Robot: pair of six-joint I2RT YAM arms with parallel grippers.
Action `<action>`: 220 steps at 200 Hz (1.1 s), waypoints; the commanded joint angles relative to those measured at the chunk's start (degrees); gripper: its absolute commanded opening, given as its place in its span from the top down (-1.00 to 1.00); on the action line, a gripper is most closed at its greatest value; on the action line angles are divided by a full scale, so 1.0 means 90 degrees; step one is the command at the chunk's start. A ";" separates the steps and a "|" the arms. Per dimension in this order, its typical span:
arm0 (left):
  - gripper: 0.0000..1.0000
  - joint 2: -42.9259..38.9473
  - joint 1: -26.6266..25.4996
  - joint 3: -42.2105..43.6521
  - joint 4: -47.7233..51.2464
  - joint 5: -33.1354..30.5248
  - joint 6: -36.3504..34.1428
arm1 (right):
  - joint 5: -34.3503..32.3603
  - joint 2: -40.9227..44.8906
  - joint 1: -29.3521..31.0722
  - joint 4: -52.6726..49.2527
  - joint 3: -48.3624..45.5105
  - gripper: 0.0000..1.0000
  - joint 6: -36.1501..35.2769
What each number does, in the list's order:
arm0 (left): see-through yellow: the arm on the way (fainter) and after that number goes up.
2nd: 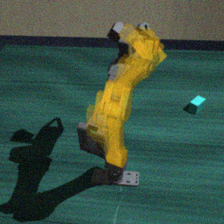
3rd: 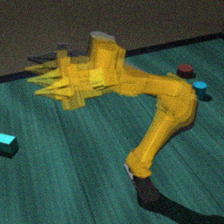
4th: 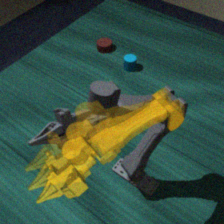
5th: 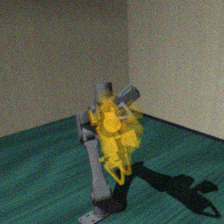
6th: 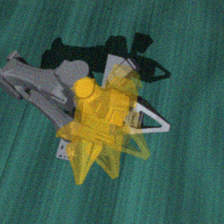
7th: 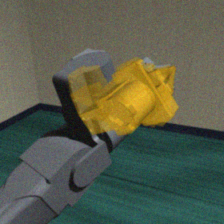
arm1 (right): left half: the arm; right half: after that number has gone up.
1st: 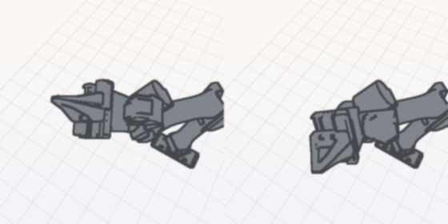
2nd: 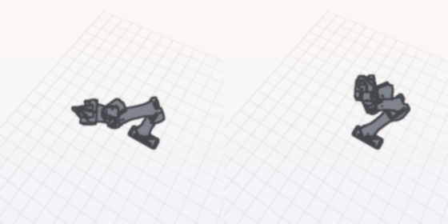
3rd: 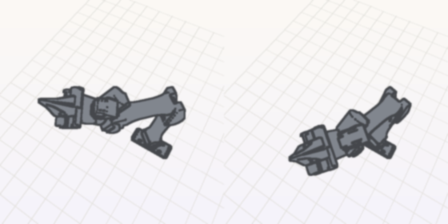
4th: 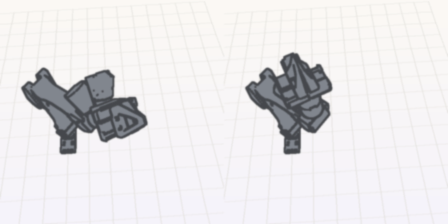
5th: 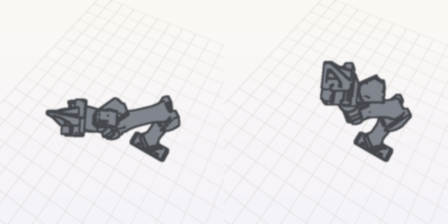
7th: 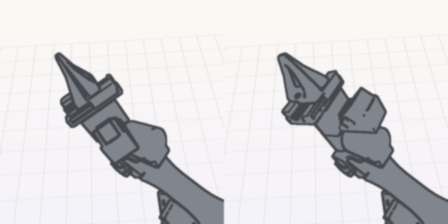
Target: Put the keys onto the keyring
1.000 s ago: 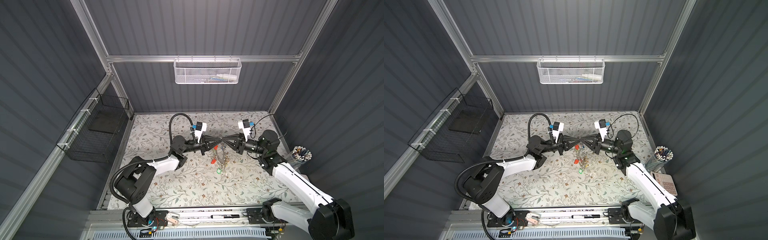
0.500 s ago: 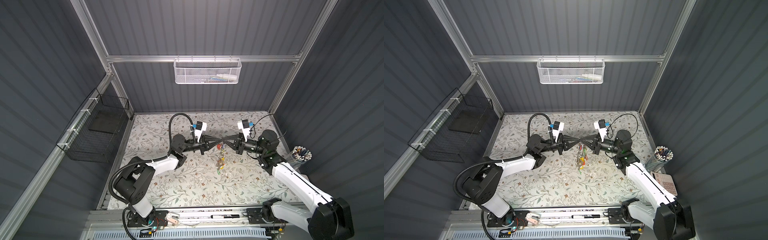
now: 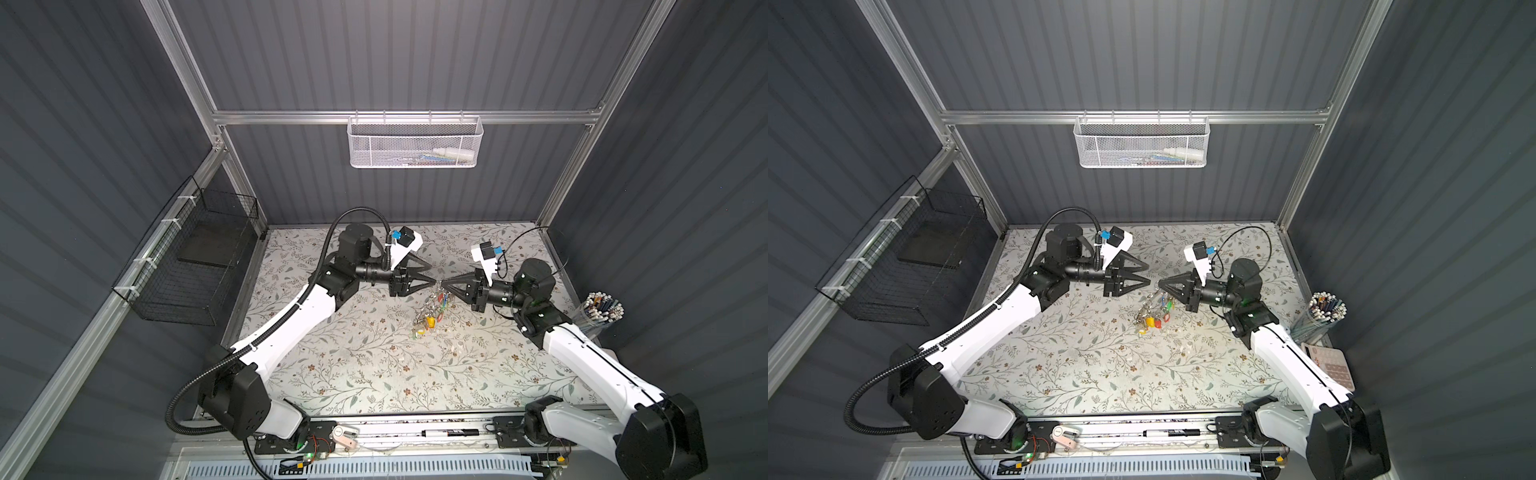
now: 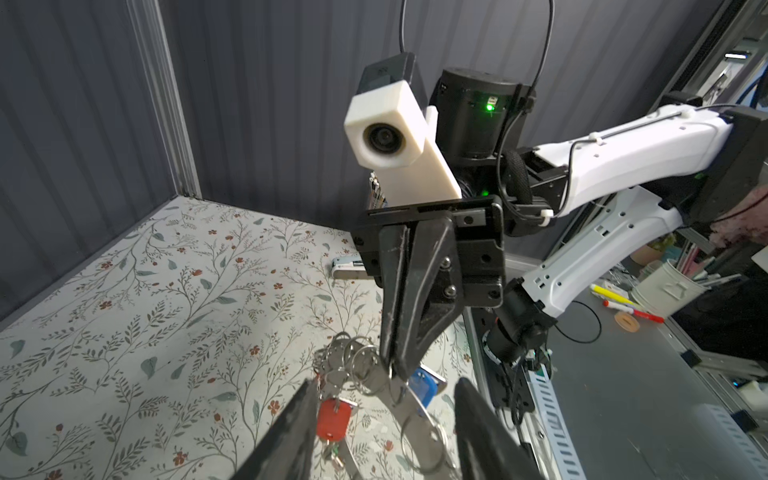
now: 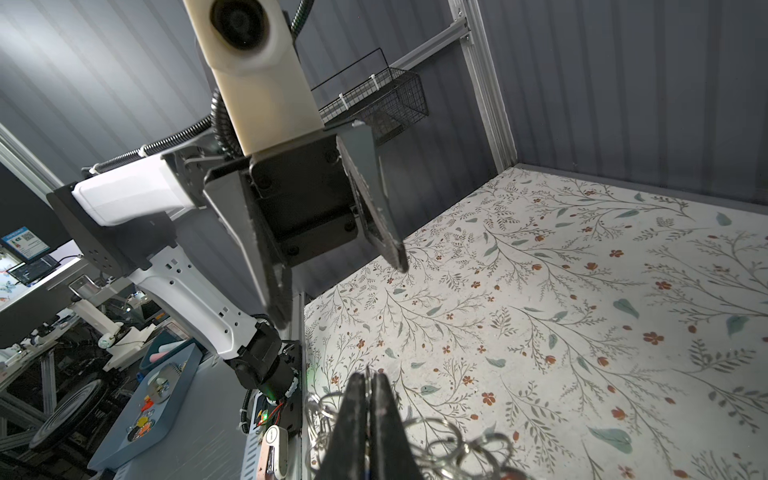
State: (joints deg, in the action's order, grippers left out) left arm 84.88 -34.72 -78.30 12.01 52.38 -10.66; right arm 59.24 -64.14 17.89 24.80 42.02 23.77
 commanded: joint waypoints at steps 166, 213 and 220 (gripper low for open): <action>0.08 0.1657 -0.0278 -0.2906 0.4503 0.0340 -0.2363 | 0.0335 0.0048 0.0021 0.0447 0.0138 1.00 0.0046; 0.24 0.1773 -0.0321 -0.3027 0.4523 0.0245 -0.2285 | 0.0333 0.0048 0.0023 0.0475 0.0108 1.00 0.0058; 0.28 0.1786 -0.0331 -0.3047 0.4543 0.0247 -0.2283 | 0.0338 0.0047 0.0023 0.0477 0.0108 1.00 0.0074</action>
State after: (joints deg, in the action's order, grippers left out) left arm 101.03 -37.17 -104.09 52.66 54.96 -32.29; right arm 61.36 -64.14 17.89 25.71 42.02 24.01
